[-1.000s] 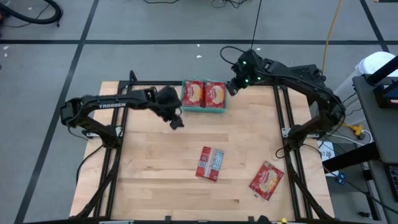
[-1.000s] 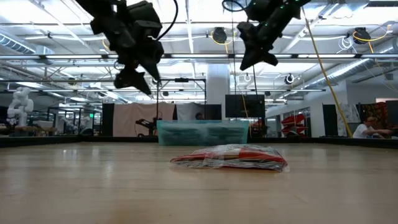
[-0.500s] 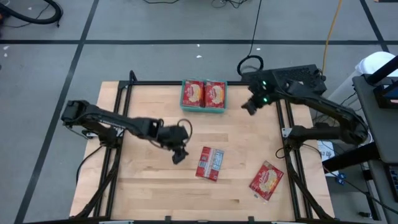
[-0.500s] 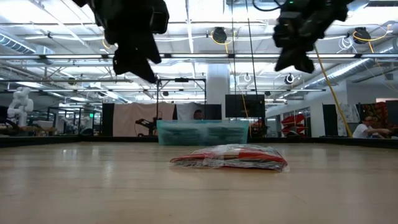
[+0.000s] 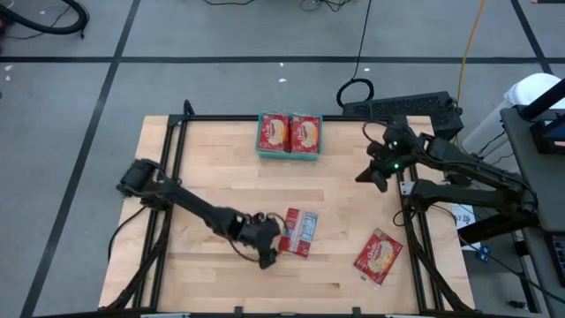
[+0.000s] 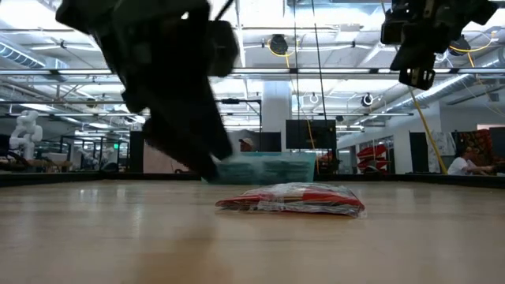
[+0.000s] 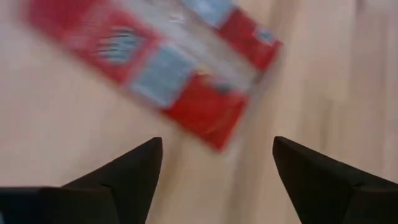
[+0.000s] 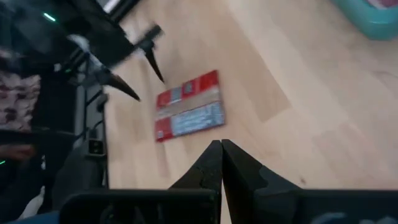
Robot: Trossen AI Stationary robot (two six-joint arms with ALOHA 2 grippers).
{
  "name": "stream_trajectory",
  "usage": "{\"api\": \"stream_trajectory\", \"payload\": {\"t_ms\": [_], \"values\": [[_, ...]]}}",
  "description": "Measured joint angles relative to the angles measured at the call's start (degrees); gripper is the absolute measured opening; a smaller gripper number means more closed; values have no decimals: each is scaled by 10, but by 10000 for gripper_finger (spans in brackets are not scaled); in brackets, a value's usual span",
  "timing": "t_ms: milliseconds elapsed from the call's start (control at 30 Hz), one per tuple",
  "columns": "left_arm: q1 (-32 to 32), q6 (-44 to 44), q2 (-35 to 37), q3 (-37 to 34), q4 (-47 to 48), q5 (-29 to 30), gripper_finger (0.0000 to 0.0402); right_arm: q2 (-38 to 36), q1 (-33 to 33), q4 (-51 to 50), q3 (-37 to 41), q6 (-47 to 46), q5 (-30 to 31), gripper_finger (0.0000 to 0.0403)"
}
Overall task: Sort popcorn bags into baskets
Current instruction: Put the red popcorn bag into the blue bin
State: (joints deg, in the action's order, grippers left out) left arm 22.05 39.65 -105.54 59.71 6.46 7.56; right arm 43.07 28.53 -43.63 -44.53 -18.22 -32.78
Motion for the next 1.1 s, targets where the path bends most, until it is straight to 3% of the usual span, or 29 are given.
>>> {"api": "stream_trajectory", "payload": {"t_ms": [200,433,633,833,967,1100], "values": [[25,61,-62,42,1,10,270,-1,-21,31,0,-17,-4,0],[36,59,-120,97,1,76,220,8,-31,52,0,-16,-3,0],[17,73,-135,99,-8,86,138,13,-32,60,0,-14,-3,0],[-24,16,-140,99,-18,79,20,34,-32,63,0,-13,40,0],[-63,-43,-137,98,-29,62,7,64,-31,75,0,-19,72,0],[-99,-146,-116,97,19,19,4,98,-32,93,0,-27,72,0]]}}
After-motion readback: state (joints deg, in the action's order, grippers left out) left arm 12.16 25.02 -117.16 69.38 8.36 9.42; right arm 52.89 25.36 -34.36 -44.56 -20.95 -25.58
